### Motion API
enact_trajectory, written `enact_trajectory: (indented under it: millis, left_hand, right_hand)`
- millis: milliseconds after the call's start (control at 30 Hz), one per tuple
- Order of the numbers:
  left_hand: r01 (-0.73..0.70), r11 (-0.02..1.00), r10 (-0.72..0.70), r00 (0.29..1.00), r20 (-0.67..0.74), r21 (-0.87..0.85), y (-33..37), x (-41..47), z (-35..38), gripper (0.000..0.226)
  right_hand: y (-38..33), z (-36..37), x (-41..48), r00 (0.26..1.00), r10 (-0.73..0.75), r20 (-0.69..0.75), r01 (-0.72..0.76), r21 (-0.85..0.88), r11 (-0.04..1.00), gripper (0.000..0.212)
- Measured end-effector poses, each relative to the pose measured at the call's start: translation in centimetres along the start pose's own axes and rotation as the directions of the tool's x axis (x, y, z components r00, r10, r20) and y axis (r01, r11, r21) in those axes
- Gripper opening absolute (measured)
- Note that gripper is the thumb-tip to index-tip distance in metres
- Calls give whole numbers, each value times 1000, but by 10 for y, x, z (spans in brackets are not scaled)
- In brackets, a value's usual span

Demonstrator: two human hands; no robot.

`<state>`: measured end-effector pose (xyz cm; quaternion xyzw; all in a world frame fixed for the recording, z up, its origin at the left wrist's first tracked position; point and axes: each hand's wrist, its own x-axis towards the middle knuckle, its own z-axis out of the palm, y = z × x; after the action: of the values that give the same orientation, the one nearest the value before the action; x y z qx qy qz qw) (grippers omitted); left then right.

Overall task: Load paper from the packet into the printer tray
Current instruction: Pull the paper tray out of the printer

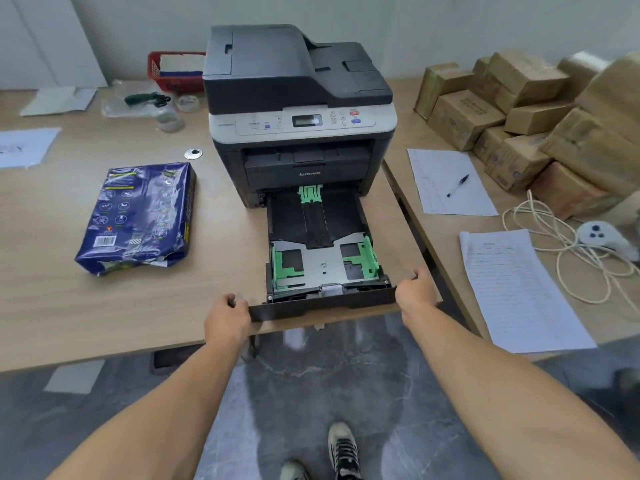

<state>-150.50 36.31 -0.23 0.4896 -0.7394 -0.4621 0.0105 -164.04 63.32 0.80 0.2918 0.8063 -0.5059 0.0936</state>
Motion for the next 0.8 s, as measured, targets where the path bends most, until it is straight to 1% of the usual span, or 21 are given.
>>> enact_trajectory:
  millis: [267, 367, 433, 500, 567, 633, 700, 800]
  left_hand:
    - [-20, 999, 19, 1000, 11, 40, -7, -14, -3, 34]
    - [-18, 999, 17, 1000, 23, 45, -1, -8, -8, 37]
    - [12, 1000, -12, 1000, 12, 21, 7, 1, -17, 42]
    - [5, 999, -5, 1000, 22, 32, 12, 2, -19, 46]
    - [-27, 998, 26, 999, 26, 54, 15, 3, -19, 48]
    - [-56, 995, 54, 998, 31, 79, 21, 3, -20, 49]
    - [-87, 992, 86, 996, 19, 87, 33, 8, -27, 49]
    - [-176, 973, 181, 983, -17, 147, 51, 18, -48, 50]
  right_hand:
    - [8, -13, -6, 1000, -11, 2, 11, -90, 996, 50]
    - [-7, -12, -9, 1000, -2, -1, 2, -152, 988, 48]
    - [-31, -2, -11, 998, -70, -8, 66, -227, 972, 45]
    - [-44, 0, -18, 986, -166, -19, 149, -354, 923, 42]
    - [-48, 6, -22, 949, -311, 46, 297, -456, 839, 42]
    - [-54, 16, -25, 893, -423, 154, 443, -465, 766, 42]
    - [-73, 36, -30, 828, -480, 288, 560, -407, 722, 42]
    - [-107, 75, -45, 735, -509, 447, 668, -348, 658, 45]
